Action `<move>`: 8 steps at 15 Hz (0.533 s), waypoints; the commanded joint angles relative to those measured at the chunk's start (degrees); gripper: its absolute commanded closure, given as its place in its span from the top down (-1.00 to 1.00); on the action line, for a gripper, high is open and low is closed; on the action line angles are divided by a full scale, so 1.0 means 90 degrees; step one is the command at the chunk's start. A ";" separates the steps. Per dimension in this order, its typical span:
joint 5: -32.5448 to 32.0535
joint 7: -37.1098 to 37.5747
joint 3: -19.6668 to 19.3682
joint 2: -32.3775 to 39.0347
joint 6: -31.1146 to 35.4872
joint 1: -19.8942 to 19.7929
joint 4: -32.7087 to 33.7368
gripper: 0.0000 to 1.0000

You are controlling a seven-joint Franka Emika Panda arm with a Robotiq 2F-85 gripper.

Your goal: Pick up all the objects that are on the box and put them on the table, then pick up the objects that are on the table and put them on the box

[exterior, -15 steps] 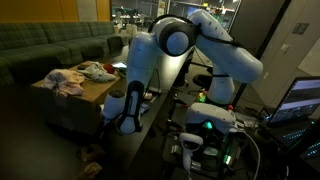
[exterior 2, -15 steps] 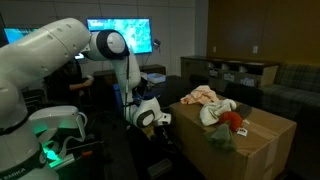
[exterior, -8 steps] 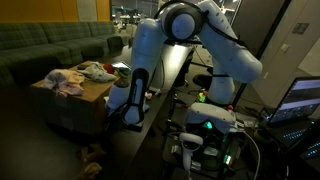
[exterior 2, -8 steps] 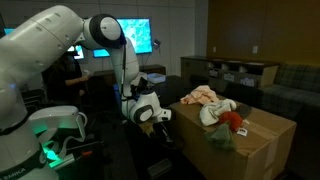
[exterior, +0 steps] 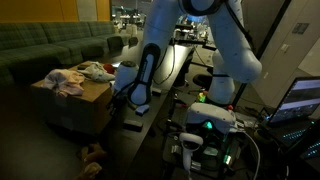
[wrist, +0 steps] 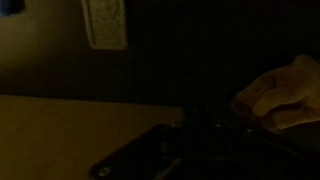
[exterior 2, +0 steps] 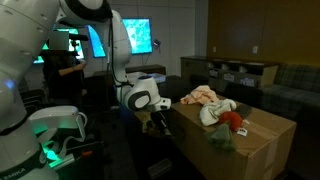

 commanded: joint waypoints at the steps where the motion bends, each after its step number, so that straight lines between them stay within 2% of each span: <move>1: -0.0244 -0.0021 -0.0302 -0.1445 -0.0588 0.0110 -0.0937 -0.97; 4: -0.0662 0.0247 -0.0709 -0.2170 -0.1095 0.0309 -0.1069 -0.97; 7: -0.1426 0.0717 -0.0910 -0.2690 -0.1527 0.0291 -0.0956 -0.97; 8: -0.1339 0.0635 -0.1118 -0.2829 -0.1677 0.0508 -0.0880 -0.97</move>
